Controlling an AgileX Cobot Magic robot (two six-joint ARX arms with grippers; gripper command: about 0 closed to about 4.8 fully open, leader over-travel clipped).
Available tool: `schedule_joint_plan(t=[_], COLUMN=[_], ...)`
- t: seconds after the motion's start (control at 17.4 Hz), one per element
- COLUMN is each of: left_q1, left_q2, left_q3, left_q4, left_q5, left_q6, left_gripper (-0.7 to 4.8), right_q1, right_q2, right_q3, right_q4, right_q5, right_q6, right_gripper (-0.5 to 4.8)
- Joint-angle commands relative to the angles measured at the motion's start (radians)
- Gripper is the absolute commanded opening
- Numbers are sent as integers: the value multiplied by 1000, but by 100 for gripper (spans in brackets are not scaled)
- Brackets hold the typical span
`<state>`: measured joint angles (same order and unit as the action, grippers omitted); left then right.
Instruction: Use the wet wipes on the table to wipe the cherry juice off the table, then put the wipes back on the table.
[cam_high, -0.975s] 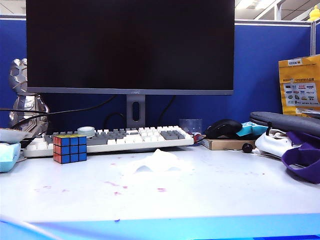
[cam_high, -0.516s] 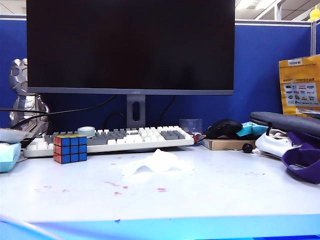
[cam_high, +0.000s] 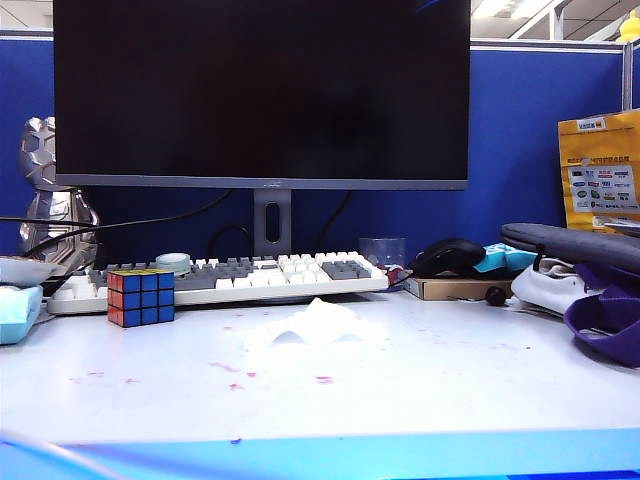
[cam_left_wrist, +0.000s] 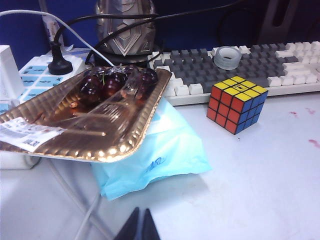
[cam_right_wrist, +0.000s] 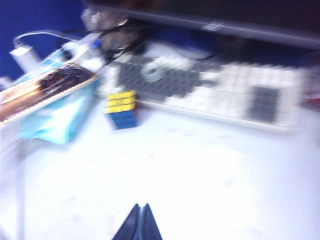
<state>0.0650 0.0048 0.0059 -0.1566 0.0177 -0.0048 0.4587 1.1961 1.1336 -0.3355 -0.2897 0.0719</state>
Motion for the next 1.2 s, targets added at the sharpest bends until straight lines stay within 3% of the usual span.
schedule_joint_plan(t=[0.06,0.29,0.34,0.4,0.46,0.8,0.92,1.09,1.2], left_q1=[0,0,1,1,1,1,1,1,1], left_q2=[-3,-3,-3,-3,-3,-3,-3,-3,-3], left_q3=[-1,-1,-1,-1,-1,-1,-1,-1,-1], left_q4=[-10,-10,-10,-10,-10,-10,-10,-10,-10], left_q5=[5,5,5,5,5,5,5,5,5], left_q6=[-4,-3,-3,-3,-3,-4,-4,-3,-4], left_gripper=[-2,-2,-2,-2,-2,-2,-2,-2,-2], right_q1=[18,24,26,26,26,55,63,76,80], right_q2=[199,496,546,575,617,760,789,822,848], right_q3=[113,293,323,336,357,421,421,422,429], right_q4=[11,-73,-93,-102,-122,-195,-194,-201,-196], right_q5=[-42,-15,3,7,-2,51,55,109,116], right_q6=[9,-3,-21,-24,-24,-103,-103,-103,-105], right_gripper=[-1,0,28,107,264,268,285,351,356])
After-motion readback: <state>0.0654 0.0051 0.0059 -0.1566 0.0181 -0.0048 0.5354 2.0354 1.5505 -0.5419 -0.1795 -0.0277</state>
